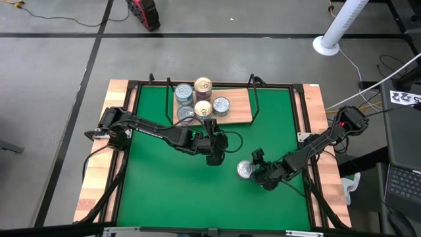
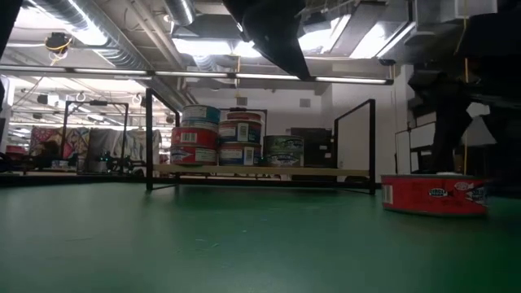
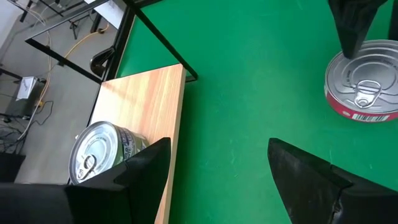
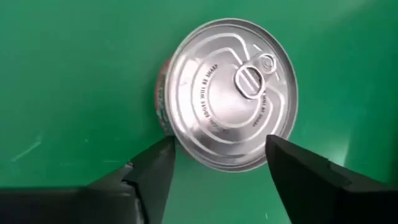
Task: Stack canned seafood by type on shelf
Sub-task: Stack the red tuna can on top of the other red tuna can on the shelf
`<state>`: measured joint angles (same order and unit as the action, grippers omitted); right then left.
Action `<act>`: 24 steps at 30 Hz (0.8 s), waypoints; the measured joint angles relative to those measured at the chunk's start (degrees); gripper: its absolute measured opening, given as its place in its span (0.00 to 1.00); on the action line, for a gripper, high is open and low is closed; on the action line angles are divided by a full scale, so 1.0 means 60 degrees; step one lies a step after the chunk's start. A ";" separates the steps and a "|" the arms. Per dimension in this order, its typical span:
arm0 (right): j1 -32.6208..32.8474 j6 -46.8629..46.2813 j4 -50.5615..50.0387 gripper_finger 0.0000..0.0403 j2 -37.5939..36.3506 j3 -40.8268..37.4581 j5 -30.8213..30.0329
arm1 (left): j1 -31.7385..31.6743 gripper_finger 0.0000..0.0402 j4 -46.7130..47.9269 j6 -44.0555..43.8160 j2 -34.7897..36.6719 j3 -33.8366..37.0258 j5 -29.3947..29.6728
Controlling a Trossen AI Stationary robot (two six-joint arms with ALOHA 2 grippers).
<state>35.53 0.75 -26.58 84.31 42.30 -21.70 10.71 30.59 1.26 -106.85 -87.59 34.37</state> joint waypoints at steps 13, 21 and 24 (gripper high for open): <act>0.0011 0.0001 0.0131 0.41 0.0115 0.0004 0.1057 | 0.0002 0.66 0.0000 0.0000 0.0000 -0.0004 0.0001; 0.0022 0.0449 0.0710 0.35 0.0881 0.0055 0.0264 | 0.0002 0.66 0.0001 0.0000 0.0000 0.0000 0.0001; 0.0018 0.0474 0.0831 0.28 0.0903 0.0042 0.0019 | 0.0002 0.66 0.0004 0.0003 0.0000 -0.0004 0.0001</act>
<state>35.64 3.59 -21.59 89.73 42.56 -21.59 10.72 30.61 1.27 -106.85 -87.61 34.37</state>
